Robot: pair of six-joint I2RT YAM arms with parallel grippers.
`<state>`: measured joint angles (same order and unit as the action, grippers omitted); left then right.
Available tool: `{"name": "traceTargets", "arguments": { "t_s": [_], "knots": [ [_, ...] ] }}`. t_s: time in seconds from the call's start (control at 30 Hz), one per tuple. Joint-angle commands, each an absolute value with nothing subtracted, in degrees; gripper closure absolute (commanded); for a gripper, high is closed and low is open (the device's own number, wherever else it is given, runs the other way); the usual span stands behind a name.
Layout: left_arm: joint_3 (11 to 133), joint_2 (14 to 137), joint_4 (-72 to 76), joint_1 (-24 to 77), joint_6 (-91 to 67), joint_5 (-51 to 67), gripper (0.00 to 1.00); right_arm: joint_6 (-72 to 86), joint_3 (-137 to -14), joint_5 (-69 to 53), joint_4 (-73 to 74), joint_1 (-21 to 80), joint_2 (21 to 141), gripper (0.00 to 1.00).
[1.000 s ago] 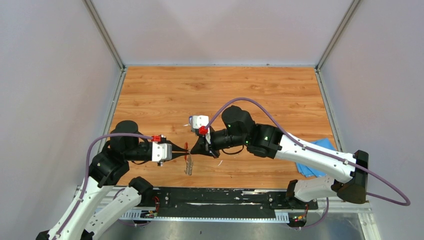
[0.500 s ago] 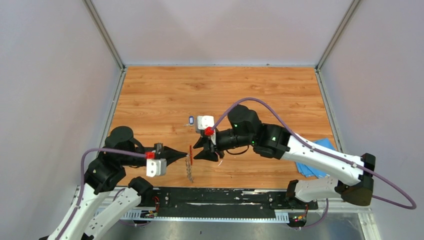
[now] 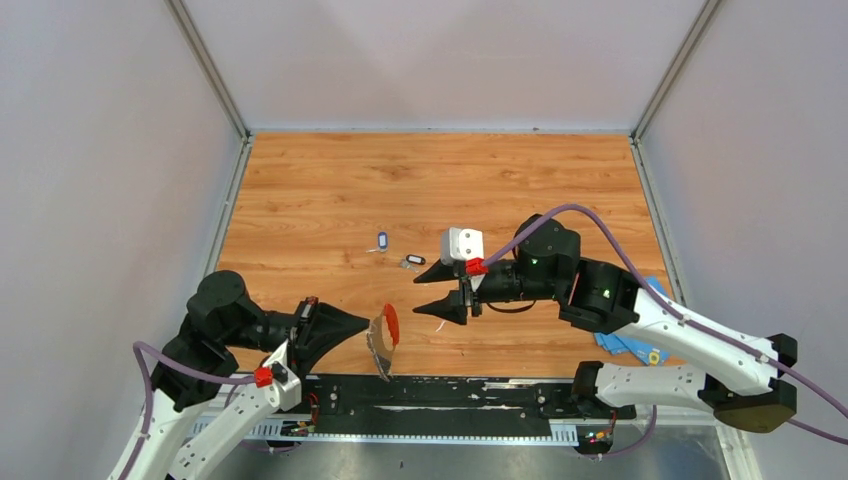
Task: Put the keys on the keyring
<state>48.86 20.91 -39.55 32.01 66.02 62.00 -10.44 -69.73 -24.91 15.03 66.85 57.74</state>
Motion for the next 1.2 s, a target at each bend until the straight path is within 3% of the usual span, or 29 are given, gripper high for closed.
{"name": "traceTargets", "arguments": {
  "t_s": [0.0,0.3,0.5,0.73,1.17],
  "knots": [
    [50.7,20.5,-39.0,32.2,69.7,67.0,1.00,-11.6,-67.8,-22.5,14.7,67.7,56.9,0.50],
    [51.0,20.7,-39.0,32.3,70.9,68.6,1.00,-12.4,-66.4,-21.4,12.8,67.7,56.7,0.50],
    [51.1,23.7,-39.0,32.2,63.5,61.9,1.00,-8.6,-66.8,-17.8,12.1,63.3,60.0,0.48],
    [52.8,29.2,-39.0,32.3,48.4,57.0,1.00,-5.5,-66.4,-34.7,5.8,58.4,61.9,0.50],
    [51.0,33.5,-31.1,32.3,26.2,52.8,1.00,-13.6,-78.9,-42.7,21.0,61.9,72.5,0.55]
  ]
}}
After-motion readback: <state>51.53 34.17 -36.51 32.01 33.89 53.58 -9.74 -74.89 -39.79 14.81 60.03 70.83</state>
